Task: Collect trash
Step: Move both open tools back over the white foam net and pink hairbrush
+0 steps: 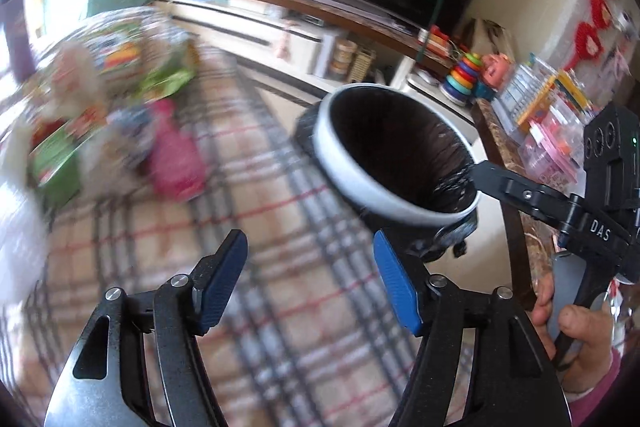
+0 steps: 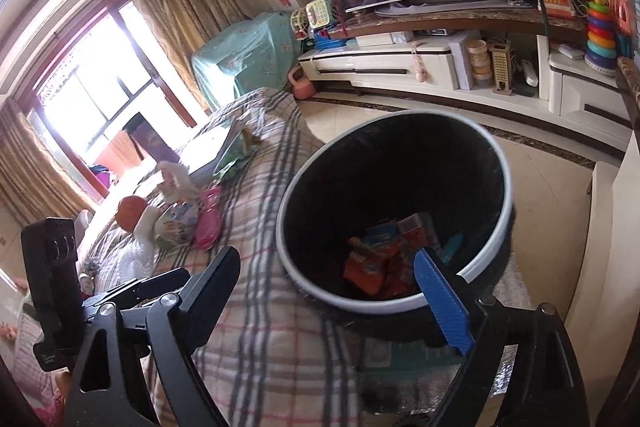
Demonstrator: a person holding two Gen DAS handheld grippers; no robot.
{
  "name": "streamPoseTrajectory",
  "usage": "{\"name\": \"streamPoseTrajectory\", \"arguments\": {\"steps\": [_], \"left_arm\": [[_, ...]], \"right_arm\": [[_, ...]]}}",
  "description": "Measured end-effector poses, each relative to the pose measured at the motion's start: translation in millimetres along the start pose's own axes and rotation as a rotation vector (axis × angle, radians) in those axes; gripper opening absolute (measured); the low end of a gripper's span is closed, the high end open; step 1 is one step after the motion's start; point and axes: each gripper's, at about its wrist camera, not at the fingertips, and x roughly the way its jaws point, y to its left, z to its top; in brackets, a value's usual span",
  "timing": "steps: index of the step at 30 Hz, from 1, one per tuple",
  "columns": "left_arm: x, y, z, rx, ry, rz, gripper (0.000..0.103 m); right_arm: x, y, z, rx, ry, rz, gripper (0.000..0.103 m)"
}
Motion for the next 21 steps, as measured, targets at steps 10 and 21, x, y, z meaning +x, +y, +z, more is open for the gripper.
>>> {"name": "streamPoseTrajectory", "arguments": {"steps": [10,21], "left_arm": [[-53.0,61.7,-44.7,-0.117,-0.054,0.133,0.080],[-100.9,106.2,-88.3,-0.187,-0.147,0.309,0.096]], "right_arm": [[7.8,63.9,-20.8,-0.090,-0.014,0.043,0.098],[35.4,111.3,-50.1,-0.114,0.008,0.082,0.098]]}}
